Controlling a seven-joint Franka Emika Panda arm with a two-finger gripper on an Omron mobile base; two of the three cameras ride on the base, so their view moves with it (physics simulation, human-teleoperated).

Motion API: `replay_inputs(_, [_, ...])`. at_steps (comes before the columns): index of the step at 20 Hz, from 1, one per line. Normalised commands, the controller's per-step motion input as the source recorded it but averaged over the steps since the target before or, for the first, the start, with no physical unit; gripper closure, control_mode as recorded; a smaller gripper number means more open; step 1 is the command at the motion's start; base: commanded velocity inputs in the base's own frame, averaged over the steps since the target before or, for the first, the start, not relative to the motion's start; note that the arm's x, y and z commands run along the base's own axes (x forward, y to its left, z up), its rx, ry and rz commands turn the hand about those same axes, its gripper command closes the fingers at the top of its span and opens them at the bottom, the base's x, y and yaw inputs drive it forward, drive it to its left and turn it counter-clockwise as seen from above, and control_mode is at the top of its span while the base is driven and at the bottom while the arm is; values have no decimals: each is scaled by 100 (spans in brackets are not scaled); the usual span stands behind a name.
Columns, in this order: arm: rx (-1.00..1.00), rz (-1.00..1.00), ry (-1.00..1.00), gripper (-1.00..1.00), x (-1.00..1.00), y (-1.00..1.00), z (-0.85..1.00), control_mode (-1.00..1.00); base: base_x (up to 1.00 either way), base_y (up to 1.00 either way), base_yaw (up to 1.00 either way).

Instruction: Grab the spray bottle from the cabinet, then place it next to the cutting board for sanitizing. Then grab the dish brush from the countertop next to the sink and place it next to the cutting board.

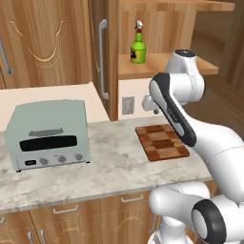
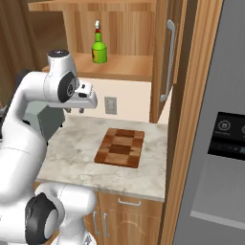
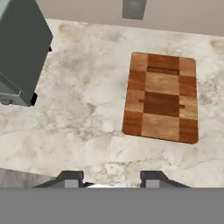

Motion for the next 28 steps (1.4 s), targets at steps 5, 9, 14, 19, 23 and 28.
replay_inputs(5, [-1, 0, -13, -100, -51, 2, 0, -100, 0, 0, 0])
replay_inputs(9, [0, 0, -51, -100, -64, 0, 50, -100, 0, 0, 0])
replay_inputs(14, [1, 0, -42, -100, -41, 0, 81, -100, 0, 0, 0])
replay_inputs(19, [2, 0, -36, -100, -33, 0, 81, -100, 0, 0, 0])
replay_inputs(23, [4, 0, -30, -100, -18, 0, 77, -100, 0, 0, 0])
replay_inputs(28, [5, 0, -27, -100, -1, 0, 66, -100, 0, 0, 0])
